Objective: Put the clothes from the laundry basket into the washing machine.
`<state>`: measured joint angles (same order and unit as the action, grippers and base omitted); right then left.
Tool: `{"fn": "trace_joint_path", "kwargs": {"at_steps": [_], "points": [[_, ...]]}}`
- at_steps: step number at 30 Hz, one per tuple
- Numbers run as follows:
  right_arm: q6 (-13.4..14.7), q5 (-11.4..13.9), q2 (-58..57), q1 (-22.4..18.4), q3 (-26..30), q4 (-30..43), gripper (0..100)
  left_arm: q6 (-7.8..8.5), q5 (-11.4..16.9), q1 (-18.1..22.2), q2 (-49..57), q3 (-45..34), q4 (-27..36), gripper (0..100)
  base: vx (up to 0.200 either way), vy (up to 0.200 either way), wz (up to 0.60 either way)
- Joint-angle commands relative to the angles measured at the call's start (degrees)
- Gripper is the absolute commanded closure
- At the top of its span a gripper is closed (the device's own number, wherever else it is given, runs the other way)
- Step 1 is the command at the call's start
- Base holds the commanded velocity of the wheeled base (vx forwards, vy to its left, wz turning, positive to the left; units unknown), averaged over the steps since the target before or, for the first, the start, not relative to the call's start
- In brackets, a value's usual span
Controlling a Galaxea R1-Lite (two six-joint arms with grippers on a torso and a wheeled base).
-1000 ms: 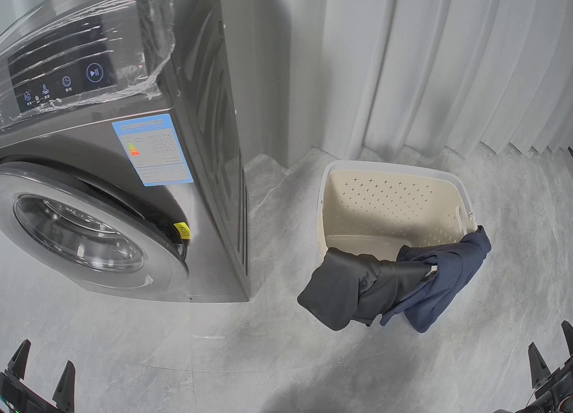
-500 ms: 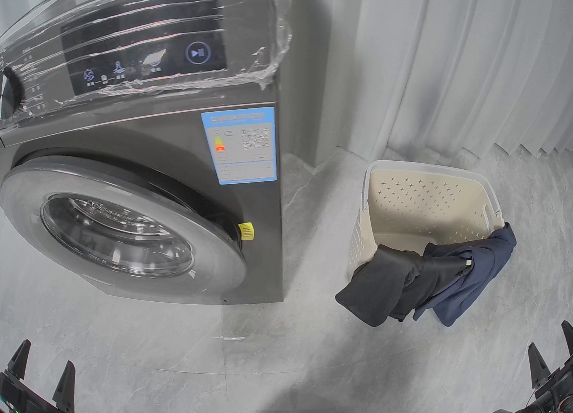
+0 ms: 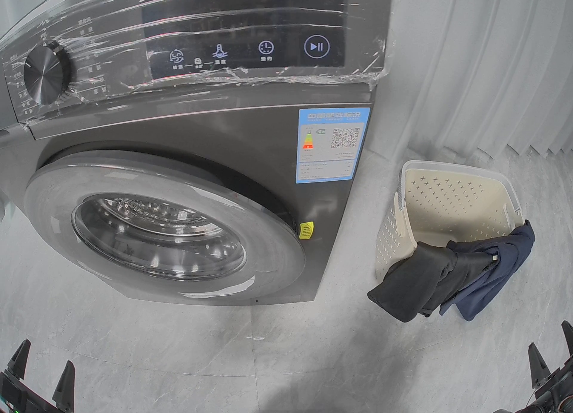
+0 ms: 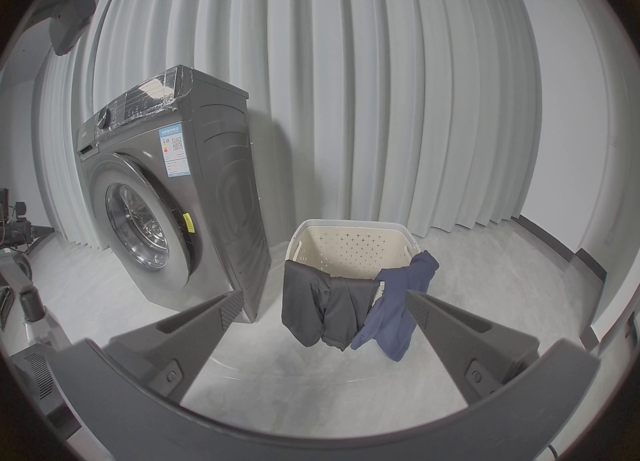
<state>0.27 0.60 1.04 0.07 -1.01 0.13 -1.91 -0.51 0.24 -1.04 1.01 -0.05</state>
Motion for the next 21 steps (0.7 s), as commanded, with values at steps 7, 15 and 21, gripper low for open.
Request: {"fn": "trace_joint_path", "kwargs": {"at_steps": [7,15,21], "points": [[-0.09,-0.07,-1.04,0.01,1.01,-0.05,0,-0.02,-0.02,0.02,0.77,-1.01,-0.04,0,0.0,0.0,0.17],[0.0,0.02,-1.04,0.1,1.01,-0.05,0,-0.02,0.07,0.02,0.77,-1.01,-0.04,0,0.0,0.175,0.07],[0.0,0.02,-1.04,0.1,1.01,-0.05,0,-0.02,-0.02,0.02,0.77,-1.01,-0.04,0,0.0,0.167,0.0]]}}
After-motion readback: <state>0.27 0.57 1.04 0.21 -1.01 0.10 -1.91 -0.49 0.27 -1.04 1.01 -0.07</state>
